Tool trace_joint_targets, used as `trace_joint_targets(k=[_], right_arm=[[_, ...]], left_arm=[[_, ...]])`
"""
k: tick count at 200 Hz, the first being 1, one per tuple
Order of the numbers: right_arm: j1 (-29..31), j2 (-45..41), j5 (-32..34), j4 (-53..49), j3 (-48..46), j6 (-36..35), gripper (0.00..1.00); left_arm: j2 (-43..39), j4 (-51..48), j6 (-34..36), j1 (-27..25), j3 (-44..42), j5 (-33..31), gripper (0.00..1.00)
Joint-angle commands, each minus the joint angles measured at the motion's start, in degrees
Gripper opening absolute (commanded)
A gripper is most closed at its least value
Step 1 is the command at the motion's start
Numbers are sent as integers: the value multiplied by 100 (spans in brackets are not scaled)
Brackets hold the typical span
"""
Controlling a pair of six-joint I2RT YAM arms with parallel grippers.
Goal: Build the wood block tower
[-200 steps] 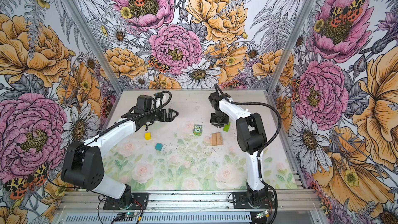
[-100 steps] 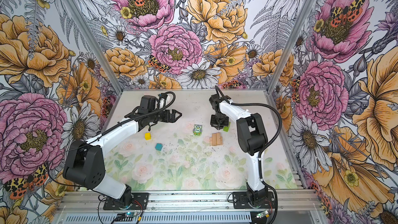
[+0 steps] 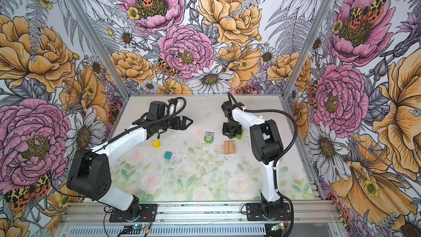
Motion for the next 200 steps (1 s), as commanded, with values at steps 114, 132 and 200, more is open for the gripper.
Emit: trace_joint_targets(k=[114,132,200], right_arm=[[47,-19,-111,104,-47,-49,8],[49,-17,-126,104,-61,-58,8],[76,-82,-126,110,-194,-43,7]], left_arm=[[137,100,-42,16,235,149,99],[136,91,-34,17,232,171,99],[100,74,-18,34,217,190,99]])
